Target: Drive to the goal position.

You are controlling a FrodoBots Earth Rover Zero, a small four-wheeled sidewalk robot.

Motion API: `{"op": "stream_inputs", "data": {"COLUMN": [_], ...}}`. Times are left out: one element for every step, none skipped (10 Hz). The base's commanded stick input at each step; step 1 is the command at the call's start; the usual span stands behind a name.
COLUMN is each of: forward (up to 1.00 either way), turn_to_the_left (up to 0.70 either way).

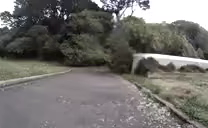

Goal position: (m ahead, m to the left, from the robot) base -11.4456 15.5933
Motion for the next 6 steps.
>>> {"op": "stream_inputs", "data": {"forward": [0.5, 0.5, 0.5, 0.5, 0.5, 0.5], "turn_to_the_left": [0.0, 0.0, 0.0, 0.0, 0.0, 0.0]}}
